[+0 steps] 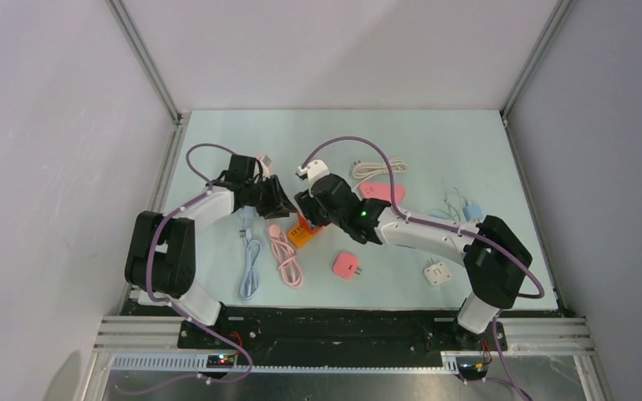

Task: Insert the plug
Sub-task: Press the plug into the socket.

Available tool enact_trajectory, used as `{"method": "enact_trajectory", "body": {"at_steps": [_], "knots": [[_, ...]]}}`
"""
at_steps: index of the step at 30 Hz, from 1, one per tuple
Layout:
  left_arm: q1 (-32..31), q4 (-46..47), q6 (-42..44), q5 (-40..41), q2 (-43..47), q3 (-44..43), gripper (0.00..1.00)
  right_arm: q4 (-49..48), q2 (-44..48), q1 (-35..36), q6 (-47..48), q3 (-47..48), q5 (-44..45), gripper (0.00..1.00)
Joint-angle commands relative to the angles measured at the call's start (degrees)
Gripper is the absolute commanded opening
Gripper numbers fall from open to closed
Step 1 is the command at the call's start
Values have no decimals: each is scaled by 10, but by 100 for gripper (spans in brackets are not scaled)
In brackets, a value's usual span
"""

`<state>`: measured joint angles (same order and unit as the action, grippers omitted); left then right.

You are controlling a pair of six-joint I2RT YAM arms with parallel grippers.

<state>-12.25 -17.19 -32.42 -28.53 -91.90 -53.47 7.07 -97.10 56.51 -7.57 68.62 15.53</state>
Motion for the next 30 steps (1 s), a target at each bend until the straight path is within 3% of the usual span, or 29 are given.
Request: {"method": "enact_trajectory", "body": {"at_steps": [1,6,10,13,21,30], "knots": [[5,2,17,16,14,-9,38,199,-60,-20,-19,4,-45,24],[14,-5,16,32,25,-17,40,200,-57,-37,-26,99,-49,49],[16,-12,18,36,33,-26,43,195,-48,-46,-29,164,-68,82],[16,-15,24,36,37,-31,44,198,-27,-50,-25,194,-77,90],[15,-17,34,13,36,-27,45,214,47,-69,-57,191,-94,93],[-21,-18,31,24,46,8,37,217,132,-138,-175,106,-111,74]]}}
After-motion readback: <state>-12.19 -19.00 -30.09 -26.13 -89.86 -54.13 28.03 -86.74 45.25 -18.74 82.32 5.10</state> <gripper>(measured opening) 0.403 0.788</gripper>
